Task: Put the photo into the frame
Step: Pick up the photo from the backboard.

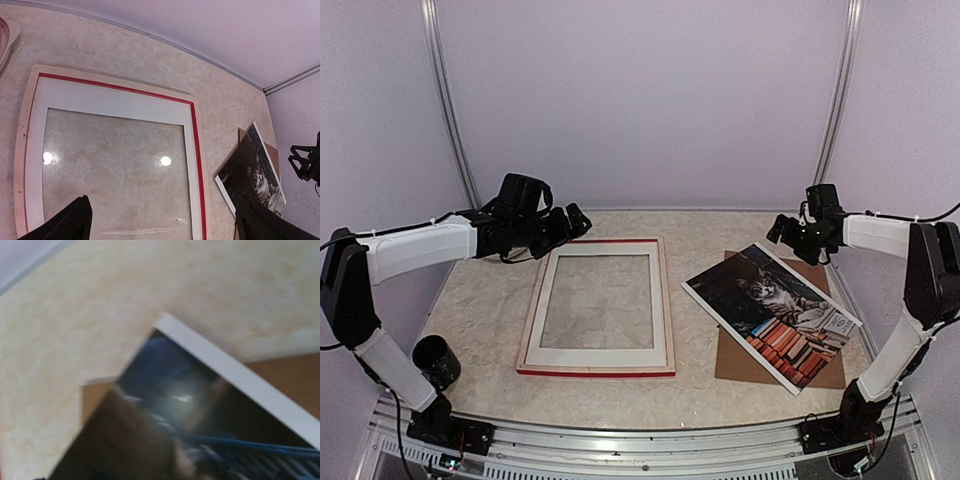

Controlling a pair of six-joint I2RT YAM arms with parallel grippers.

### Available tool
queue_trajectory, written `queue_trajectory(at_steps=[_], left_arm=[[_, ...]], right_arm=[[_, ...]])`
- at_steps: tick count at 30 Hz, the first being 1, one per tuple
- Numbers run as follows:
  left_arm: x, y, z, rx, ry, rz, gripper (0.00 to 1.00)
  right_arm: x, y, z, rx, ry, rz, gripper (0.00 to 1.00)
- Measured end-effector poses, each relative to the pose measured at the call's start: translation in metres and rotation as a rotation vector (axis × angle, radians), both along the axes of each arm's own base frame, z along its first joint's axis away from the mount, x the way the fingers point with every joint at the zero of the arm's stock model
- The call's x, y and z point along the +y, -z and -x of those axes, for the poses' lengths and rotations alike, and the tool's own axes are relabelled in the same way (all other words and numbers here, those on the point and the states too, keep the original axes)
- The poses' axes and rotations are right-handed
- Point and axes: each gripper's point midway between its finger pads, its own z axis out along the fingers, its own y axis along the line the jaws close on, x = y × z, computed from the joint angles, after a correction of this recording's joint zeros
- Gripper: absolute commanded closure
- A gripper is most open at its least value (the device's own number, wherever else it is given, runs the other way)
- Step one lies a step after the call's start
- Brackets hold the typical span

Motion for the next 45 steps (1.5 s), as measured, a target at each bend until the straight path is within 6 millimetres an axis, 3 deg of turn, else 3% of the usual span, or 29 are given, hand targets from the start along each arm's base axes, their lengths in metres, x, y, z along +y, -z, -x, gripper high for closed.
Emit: queue_trajectory(at_steps=[9, 15, 21, 27, 31, 39, 45], left_arm=[[-0.016, -0.003, -0.002, -0.029, 0.053, 0.033, 0.01], [-0.025, -0.002, -0.002, -0.039, 0.095, 0.056, 0.01], [-0.047, 0.002, -0.001, -0.024, 0.171, 0.058, 0.01], [-0.104, -0.022, -0.004, -0.077, 0.311, 0.07, 0.01], [-0.15, -0.021, 0.003, -0.08, 0.424, 0.045, 0.01], [-0.224, 0.027, 0.029, 0.013, 0.635, -0.016, 0.01], [-0.244, 0.06, 0.044, 0.093, 0.721, -0.039, 0.01]], right_arm=[[-0.041, 0.024, 0.024, 0.085, 0.09, 0.025, 0.01], [-0.072, 0.025, 0.032, 0.104, 0.166, 0.023, 0.01], [-0.082, 0.029, 0.048, 0.117, 0.192, 0.01, 0.01], [-0.085, 0.04, 0.053, 0.144, 0.19, -0.006, 0.01], [-0.093, 0.044, 0.057, 0.158, 0.206, -0.004, 0.01], [-0.107, 0.057, 0.07, 0.199, 0.243, 0.006, 0.01], [-0.118, 0.065, 0.087, 0.231, 0.273, 0.009, 0.01]])
